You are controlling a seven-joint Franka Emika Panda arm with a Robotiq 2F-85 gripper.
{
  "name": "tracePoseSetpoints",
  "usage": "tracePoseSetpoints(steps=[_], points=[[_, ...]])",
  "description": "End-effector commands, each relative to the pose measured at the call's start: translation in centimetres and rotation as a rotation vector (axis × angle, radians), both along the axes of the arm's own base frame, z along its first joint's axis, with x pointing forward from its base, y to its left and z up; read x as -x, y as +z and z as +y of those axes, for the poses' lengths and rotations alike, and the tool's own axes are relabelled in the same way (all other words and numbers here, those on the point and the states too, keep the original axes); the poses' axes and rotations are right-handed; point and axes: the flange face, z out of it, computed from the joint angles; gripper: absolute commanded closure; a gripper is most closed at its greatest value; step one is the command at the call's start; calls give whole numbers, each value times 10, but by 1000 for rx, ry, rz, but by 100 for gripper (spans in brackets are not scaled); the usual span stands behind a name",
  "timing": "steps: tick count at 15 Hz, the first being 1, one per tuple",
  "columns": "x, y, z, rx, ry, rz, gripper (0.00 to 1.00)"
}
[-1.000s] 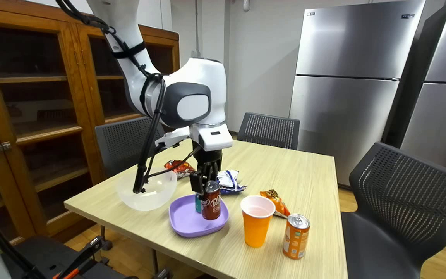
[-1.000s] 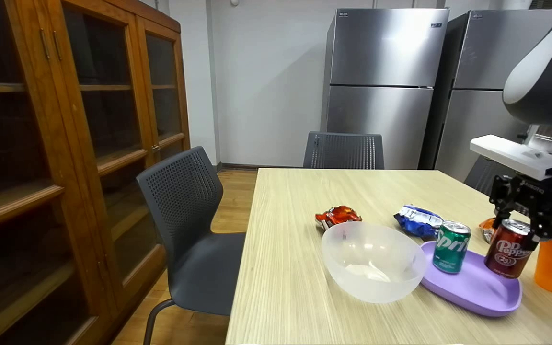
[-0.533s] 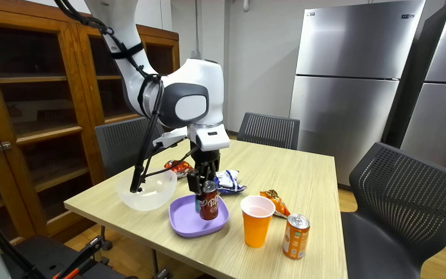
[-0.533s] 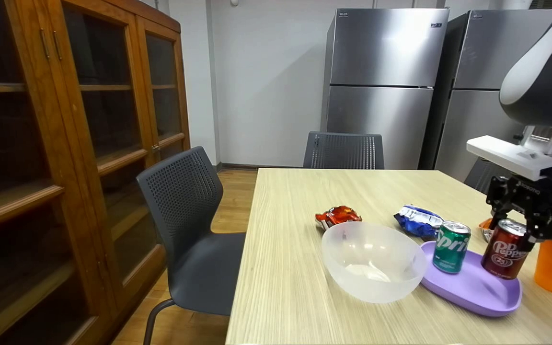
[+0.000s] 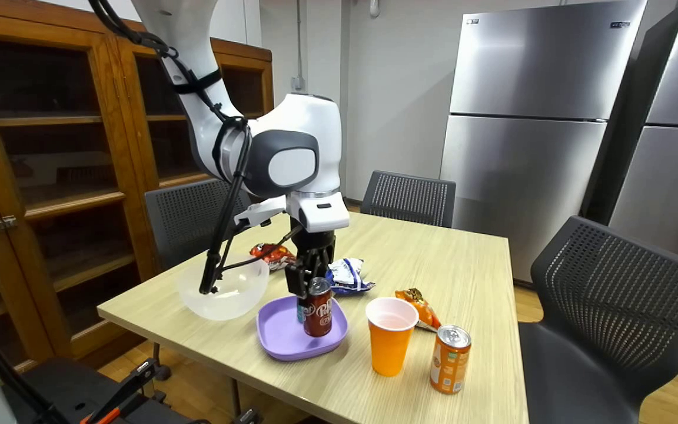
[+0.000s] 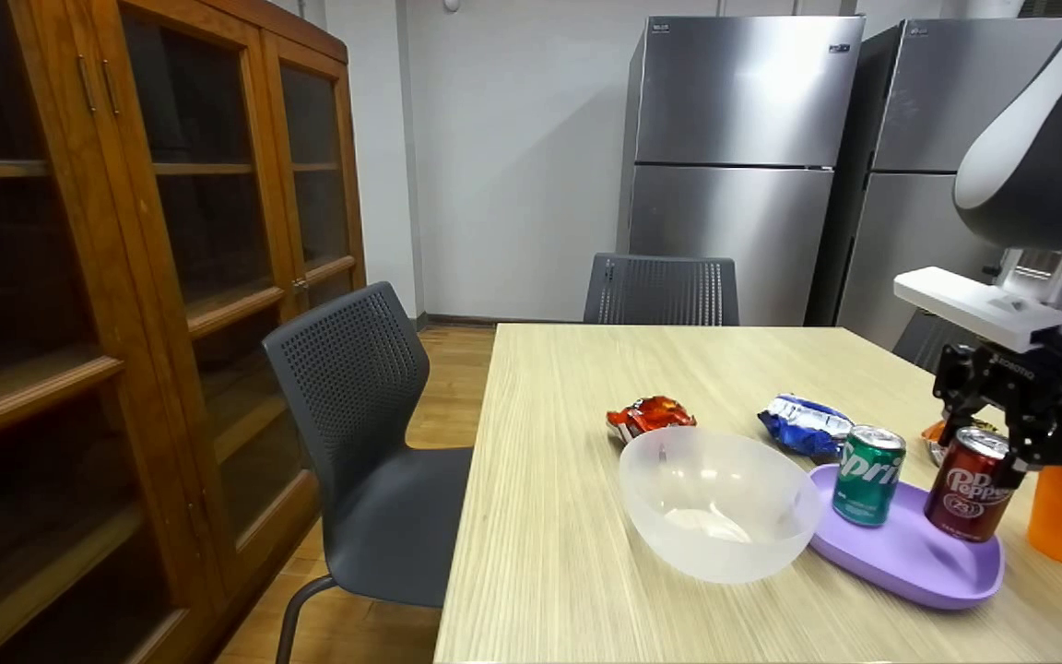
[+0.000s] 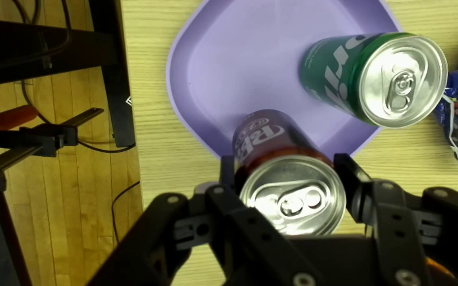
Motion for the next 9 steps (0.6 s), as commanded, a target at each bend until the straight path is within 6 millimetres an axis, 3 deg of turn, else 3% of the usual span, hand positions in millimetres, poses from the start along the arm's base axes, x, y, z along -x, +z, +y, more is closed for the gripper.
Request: tracePoseSetpoints(steps=[1, 9], points=[[-14, 3, 0, -7, -20, -8, 62], [-28, -9, -1, -12, -27, 10, 62]])
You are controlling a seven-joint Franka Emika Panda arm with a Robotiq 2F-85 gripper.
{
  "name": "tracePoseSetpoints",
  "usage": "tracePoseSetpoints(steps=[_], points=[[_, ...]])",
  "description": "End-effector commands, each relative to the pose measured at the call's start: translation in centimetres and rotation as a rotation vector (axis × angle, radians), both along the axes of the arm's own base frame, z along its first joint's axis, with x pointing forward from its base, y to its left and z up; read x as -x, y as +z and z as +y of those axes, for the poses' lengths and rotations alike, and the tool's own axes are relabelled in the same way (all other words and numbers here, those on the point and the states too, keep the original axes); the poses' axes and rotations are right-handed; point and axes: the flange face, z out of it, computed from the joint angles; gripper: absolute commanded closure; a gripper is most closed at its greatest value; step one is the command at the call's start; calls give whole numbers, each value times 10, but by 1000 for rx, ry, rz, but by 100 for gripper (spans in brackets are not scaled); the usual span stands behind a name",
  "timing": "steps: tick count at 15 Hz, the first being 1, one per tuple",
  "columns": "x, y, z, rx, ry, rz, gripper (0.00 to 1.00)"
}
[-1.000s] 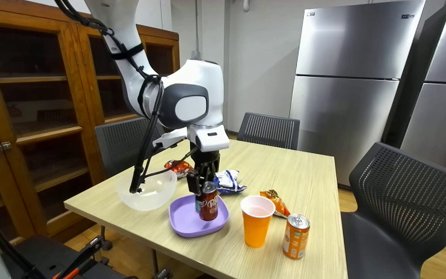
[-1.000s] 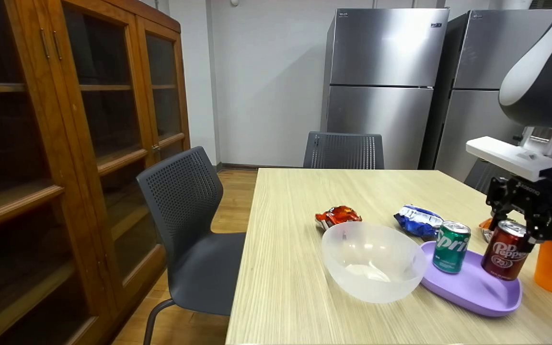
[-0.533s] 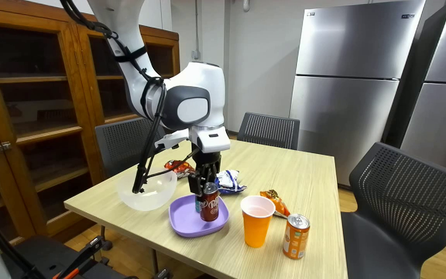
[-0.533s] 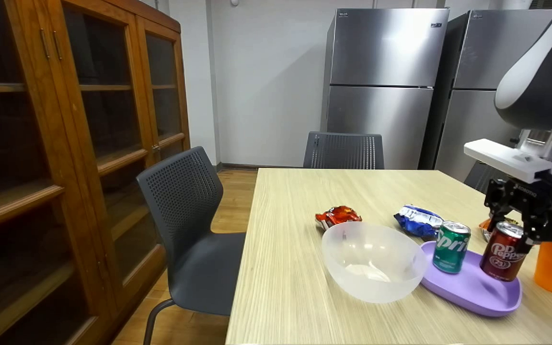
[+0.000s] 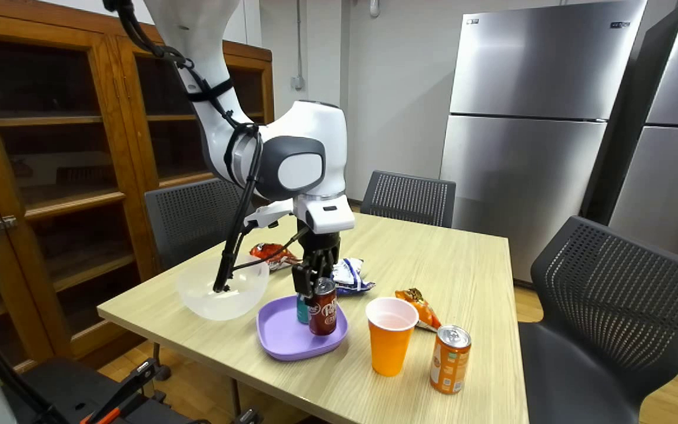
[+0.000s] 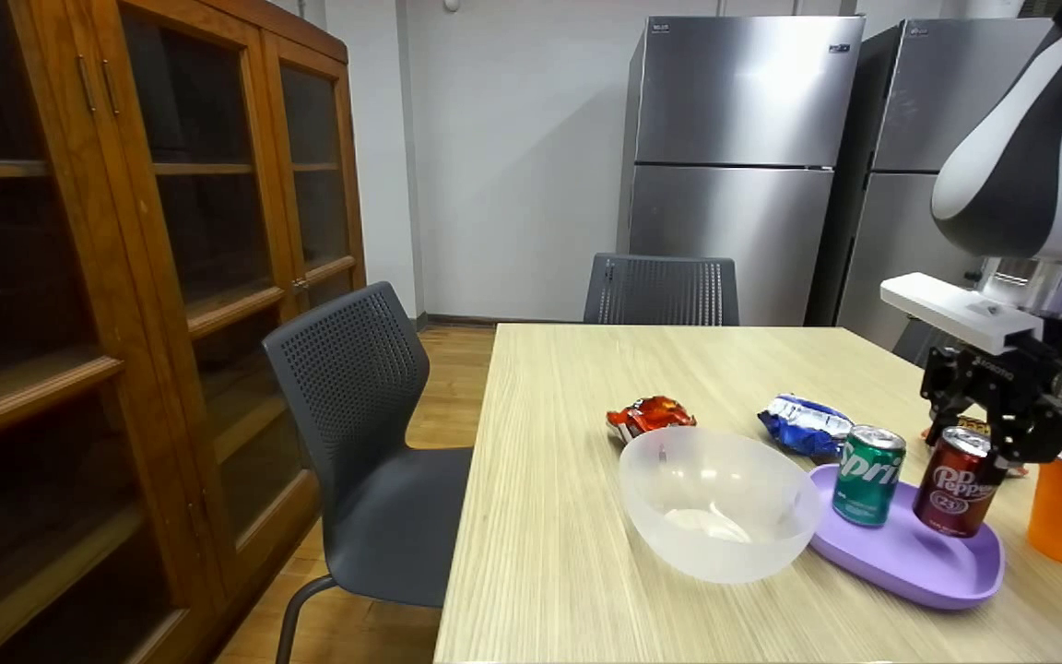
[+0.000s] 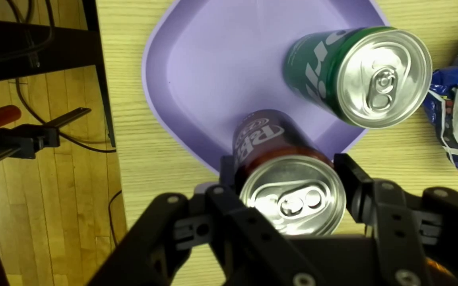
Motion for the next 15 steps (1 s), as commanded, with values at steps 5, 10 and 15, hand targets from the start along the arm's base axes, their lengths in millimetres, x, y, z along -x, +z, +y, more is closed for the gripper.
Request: tracePoseSetpoints(steps=[5, 10, 15], points=[[-14, -7, 2, -20, -27, 14, 62], [-15, -9, 2, -19, -30, 18, 24], [-16, -4, 1, -14, -32, 4, 0]])
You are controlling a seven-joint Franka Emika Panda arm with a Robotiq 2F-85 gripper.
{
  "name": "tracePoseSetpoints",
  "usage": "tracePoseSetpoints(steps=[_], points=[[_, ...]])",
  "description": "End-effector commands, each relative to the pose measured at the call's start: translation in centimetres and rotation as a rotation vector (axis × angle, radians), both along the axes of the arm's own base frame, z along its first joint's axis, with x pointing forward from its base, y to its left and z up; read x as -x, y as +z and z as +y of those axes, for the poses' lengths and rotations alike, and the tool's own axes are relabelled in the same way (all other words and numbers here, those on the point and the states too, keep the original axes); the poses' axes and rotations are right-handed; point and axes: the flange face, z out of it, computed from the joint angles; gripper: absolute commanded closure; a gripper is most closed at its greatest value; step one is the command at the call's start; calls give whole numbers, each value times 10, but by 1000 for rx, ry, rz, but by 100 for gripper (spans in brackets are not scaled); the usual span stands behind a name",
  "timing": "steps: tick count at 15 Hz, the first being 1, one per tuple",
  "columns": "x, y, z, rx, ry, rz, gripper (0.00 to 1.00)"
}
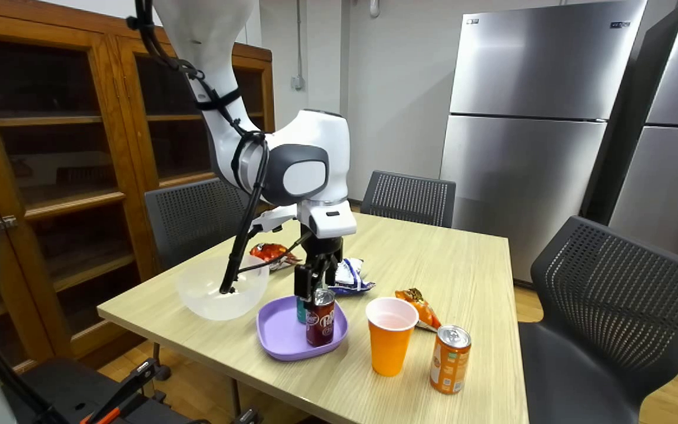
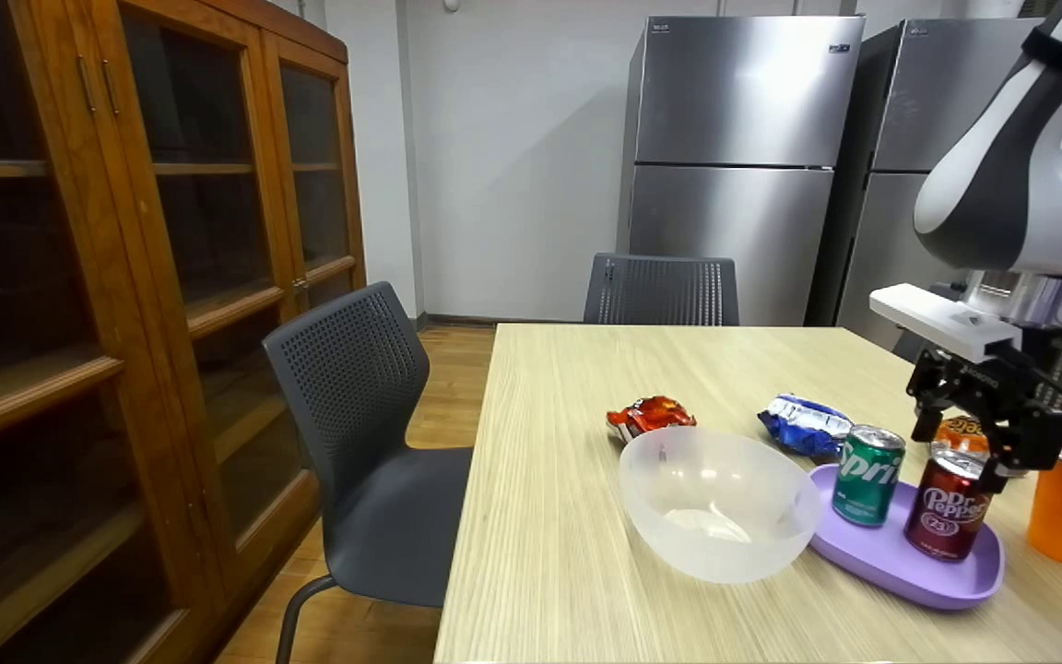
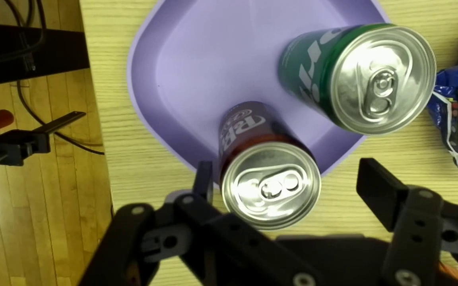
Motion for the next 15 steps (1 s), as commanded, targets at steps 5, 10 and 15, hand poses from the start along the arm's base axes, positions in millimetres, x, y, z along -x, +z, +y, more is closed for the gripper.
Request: tracePoseSetpoints(steps=[5, 10, 15], points=[[-6, 25, -5, -12, -17, -36, 0], [-7, 49, -15, -25, -7, -62, 0], [1, 73, -41, -57, 12, -44, 0]])
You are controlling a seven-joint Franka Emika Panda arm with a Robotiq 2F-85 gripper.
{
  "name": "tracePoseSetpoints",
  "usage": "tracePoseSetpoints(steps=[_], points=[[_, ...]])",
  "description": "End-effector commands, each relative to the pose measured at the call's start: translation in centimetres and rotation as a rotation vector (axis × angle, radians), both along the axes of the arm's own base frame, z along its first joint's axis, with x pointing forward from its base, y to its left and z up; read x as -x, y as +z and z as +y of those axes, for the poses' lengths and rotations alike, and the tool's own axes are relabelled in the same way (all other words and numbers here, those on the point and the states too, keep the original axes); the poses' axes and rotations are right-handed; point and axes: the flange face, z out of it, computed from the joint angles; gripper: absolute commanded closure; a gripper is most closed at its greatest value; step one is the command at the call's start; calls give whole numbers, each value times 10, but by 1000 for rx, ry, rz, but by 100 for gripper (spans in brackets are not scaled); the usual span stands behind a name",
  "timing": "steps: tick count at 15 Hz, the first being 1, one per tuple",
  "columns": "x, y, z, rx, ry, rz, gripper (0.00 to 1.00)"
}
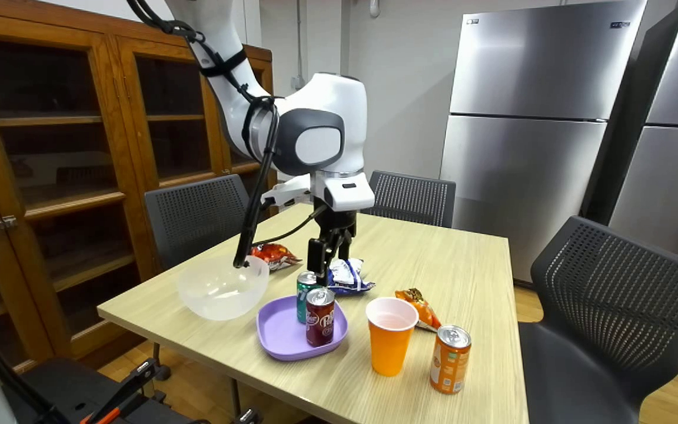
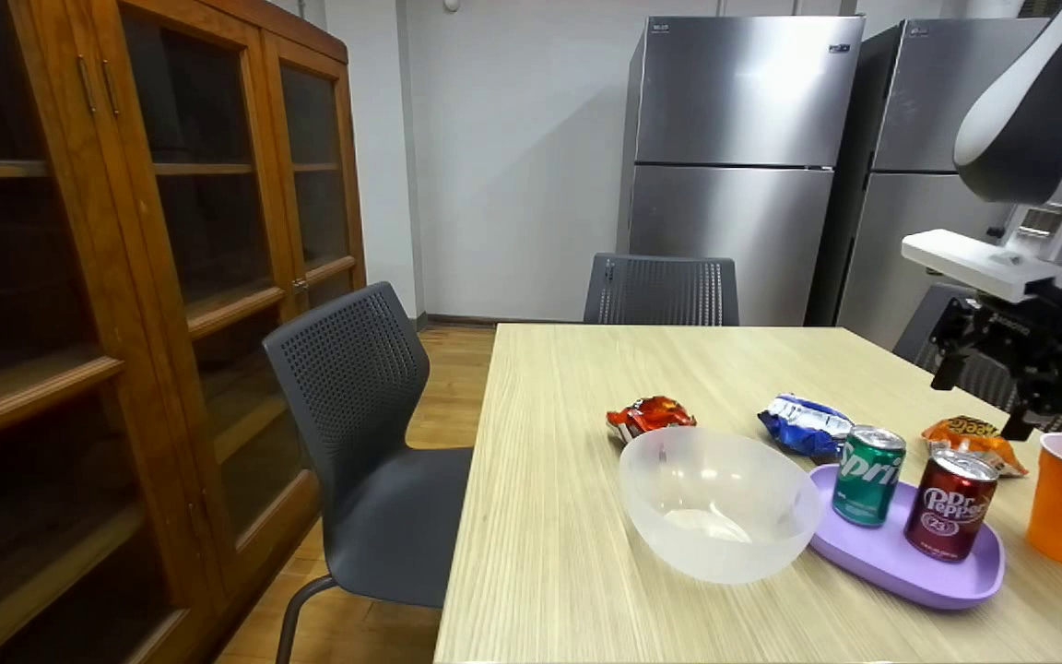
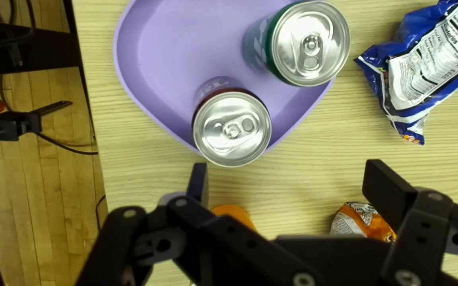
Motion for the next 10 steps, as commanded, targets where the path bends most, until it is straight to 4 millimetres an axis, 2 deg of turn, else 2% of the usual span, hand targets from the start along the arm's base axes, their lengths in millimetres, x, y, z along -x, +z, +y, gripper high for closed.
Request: tracePoseSetpoints(steps=[1, 10], points=[[8, 26, -23, -38, 31, 23, 0], [20, 59, -85, 9, 19, 117, 0]])
